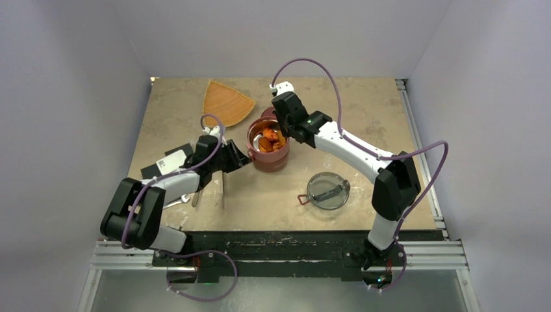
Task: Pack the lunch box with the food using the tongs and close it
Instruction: Close the fastener on the packing box.
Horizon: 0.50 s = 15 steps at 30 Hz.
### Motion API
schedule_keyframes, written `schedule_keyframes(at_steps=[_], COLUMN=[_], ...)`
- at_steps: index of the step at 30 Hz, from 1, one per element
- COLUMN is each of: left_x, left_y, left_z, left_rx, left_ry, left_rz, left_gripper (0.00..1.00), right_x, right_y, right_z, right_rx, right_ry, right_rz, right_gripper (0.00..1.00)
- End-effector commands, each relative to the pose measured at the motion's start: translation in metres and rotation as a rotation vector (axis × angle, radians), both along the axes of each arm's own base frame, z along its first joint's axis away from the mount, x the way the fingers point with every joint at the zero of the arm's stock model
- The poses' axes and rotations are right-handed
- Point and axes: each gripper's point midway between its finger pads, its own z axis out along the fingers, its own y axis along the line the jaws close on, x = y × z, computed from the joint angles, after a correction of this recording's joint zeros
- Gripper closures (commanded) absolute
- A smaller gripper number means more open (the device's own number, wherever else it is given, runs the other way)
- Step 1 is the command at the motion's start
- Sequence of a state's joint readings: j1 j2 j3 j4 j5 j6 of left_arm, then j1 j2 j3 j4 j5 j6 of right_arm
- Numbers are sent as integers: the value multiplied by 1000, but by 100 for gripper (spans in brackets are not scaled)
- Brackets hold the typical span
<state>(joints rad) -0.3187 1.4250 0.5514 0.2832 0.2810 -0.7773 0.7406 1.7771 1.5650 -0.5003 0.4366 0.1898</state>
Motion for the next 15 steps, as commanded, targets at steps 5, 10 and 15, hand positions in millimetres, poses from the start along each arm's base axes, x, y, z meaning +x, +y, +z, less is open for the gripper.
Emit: schedule_keyframes(at_steps=[5,10,15], left_x=[24,26,24], left_y=[-25,-28,-17], left_z=[36,37,32], left_rx=[-72,-79,-9], left_ry=[-111,-113,-109], left_rz=[-42,-44,-16], left_gripper=[68,68,68], right_x=[6,5,0], right_y=[4,2,2], right_z=[45,37,21], right_rx=[58,39,30], right_ry=[-116,-102,-49], right_rz=[-12,-23,-21], right_gripper=[100,100,100])
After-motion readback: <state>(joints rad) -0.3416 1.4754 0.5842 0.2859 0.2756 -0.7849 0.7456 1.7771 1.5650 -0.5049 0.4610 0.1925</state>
